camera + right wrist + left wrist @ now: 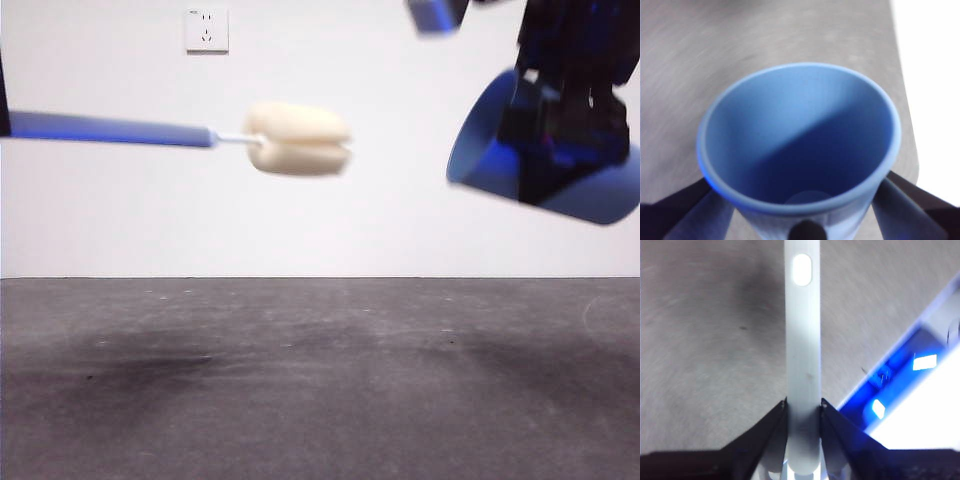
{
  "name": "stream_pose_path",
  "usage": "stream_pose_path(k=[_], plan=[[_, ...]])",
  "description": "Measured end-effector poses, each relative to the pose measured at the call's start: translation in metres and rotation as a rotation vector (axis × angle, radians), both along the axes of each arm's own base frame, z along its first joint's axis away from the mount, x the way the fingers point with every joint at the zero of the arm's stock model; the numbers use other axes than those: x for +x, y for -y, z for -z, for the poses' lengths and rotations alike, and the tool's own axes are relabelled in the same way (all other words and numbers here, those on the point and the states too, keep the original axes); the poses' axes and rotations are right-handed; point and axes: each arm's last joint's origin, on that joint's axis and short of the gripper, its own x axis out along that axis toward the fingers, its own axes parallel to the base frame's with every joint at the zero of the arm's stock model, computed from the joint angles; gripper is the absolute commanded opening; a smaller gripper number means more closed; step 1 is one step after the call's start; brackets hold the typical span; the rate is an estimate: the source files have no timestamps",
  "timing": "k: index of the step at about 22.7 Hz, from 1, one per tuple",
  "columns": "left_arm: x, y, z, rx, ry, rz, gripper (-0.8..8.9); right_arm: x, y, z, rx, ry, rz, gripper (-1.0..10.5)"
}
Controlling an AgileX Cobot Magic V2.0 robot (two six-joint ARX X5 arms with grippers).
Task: Pick up the cup brush,pick up the cup,insert the brush into the cup,clean the cup,put the cup brush back,put the cup back to the fixed position on the table
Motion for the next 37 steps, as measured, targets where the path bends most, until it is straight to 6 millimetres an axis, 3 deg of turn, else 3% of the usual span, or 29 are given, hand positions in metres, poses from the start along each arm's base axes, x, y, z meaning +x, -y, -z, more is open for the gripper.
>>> stream_pose_path(k=[3,6,9,12,15,23,33,37], plan=[[0.013,-0.007,-0.007,-0.118,0.061,-0.166,-0.09,-0.008,0.011,-0.021,0.259,0.07,0.071,-0.1],[0.033,0.0,-0.007,-0.239,0.118,-0.286,-0.09,-0.022,0.024,-0.04,0.552,0.067,0.096,-0.1],[0.061,0.014,0.01,-0.287,0.102,-0.389,-0.09,-0.034,0.037,-0.055,0.809,0.05,0.119,-0.1],[0.089,0.033,0.034,-0.31,0.074,-0.457,-0.09,-0.042,0.044,-0.064,0.956,0.023,0.104,-0.1],[0.111,0.048,0.064,-0.283,0.03,-0.49,-0.09,-0.047,0.051,-0.069,1.008,0.037,0.107,-0.1],[0.134,0.064,0.115,-0.231,-0.044,-0.544,-0.09,-0.05,0.054,-0.071,1.03,0.044,0.108,-0.1],[0.144,0.071,0.142,-0.219,-0.075,-0.585,-0.09,-0.05,0.054,-0.07,1.027,0.033,0.119,-0.1],[0.144,0.072,0.143,-0.228,-0.076,-0.601,-0.09,-0.05,0.054,-0.07,1.027,0.033,0.119,-0.1]])
